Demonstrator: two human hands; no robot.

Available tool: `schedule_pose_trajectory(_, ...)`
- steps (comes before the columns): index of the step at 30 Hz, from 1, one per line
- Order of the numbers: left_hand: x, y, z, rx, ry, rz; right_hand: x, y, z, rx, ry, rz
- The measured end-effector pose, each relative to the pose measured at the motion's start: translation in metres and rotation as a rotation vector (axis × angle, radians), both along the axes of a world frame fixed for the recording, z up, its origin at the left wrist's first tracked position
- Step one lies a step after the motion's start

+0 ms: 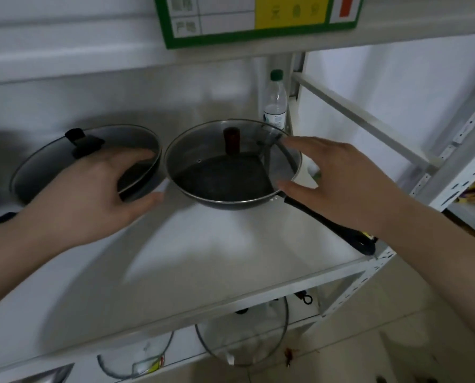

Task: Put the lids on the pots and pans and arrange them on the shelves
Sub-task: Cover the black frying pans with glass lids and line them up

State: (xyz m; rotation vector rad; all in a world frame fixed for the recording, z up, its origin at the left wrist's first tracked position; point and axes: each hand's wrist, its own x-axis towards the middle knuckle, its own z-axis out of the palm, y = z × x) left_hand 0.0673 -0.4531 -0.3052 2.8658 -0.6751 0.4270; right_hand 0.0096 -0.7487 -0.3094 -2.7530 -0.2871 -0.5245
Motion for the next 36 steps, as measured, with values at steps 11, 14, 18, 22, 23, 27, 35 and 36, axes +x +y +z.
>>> schedule_pose_trajectory(11,-0.017,0.021,-0.033,-0.033,0.045,-0.049,-0.025,0.034,-0.024,-0.069,0.025,-0.036)
schedule_pose_trajectory(14,-0.023,0.021,-0.039,-0.052,0.012,-0.058,-0.029,0.046,-0.03,-0.077,0.023,-0.026)
schedule_pose_trajectory(18,-0.043,0.027,-0.065,-0.072,-0.032,-0.037,-0.036,0.059,-0.051,-0.07,0.015,-0.003)
schedule_pose_trajectory(22,-0.059,0.036,-0.101,-0.056,-0.093,0.019,-0.046,0.066,-0.082,-0.081,-0.002,0.025)
schedule_pose_trajectory(23,-0.062,0.039,-0.109,-0.06,-0.113,0.029,-0.049,0.067,-0.089,-0.077,-0.014,0.029)
schedule_pose_trajectory(27,-0.069,0.05,-0.137,-0.079,-0.151,0.052,-0.055,0.075,-0.114,-0.104,-0.078,0.056)
schedule_pose_trajectory(35,-0.099,0.08,-0.196,-0.163,-0.333,0.096,-0.075,0.079,-0.176,-0.114,-0.255,0.111)
schedule_pose_trajectory(36,-0.106,0.082,-0.206,-0.188,-0.364,0.081,-0.079,0.078,-0.188,-0.12,-0.283,0.114)
